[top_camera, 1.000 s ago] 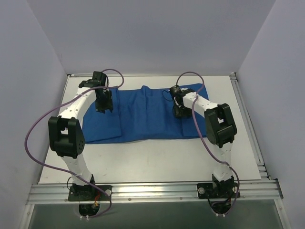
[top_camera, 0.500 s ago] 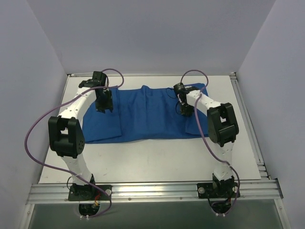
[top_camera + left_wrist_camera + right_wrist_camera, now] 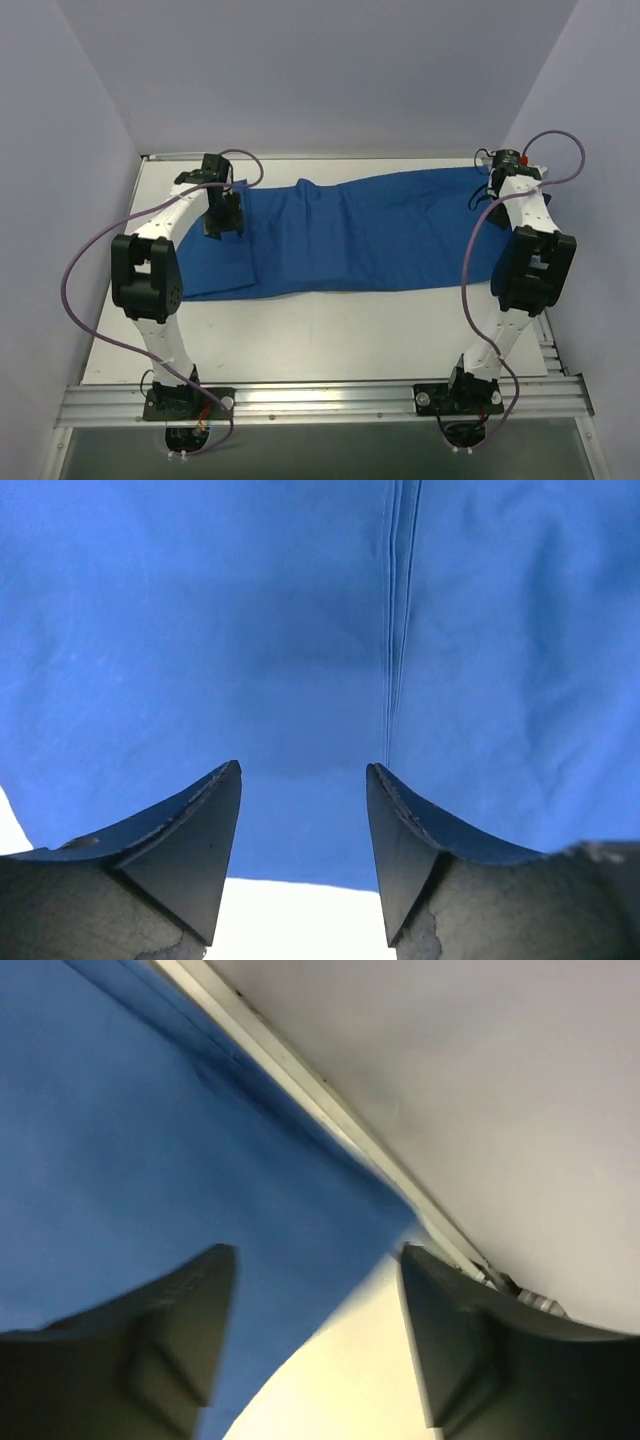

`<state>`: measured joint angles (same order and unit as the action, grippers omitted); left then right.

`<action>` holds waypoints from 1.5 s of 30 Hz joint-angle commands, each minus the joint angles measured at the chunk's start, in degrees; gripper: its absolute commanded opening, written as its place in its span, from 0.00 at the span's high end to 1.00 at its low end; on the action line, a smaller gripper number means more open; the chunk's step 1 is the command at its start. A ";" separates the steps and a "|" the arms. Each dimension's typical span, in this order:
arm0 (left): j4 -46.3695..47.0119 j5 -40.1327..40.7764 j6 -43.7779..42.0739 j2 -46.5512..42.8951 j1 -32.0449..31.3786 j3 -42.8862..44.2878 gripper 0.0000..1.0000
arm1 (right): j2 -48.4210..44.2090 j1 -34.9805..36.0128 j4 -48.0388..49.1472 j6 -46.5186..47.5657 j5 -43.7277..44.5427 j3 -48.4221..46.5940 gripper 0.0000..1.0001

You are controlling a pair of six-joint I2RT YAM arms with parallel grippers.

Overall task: Open and lay out the surgical kit
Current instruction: Open the surgical kit at the center of the board.

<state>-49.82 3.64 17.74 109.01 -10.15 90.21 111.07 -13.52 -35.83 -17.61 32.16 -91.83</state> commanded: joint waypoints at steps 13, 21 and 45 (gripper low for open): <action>-4.13 12.87 4.32 19.21 -8.57 16.39 0.33 | -10.78 18.35 -3.28 -1.73 -15.64 -0.64 0.18; -4.41 18.16 3.09 20.63 -7.34 15.35 0.45 | -14.38 18.61 0.15 -0.24 -17.83 3.67 0.18; -8.63 17.69 -4.46 1.47 18.85 14.02 0.98 | -8.94 23.80 0.32 -0.06 -23.55 0.95 0.19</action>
<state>-57.80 21.17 17.43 116.75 3.18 104.53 100.18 9.52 -34.85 -17.89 10.35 -89.32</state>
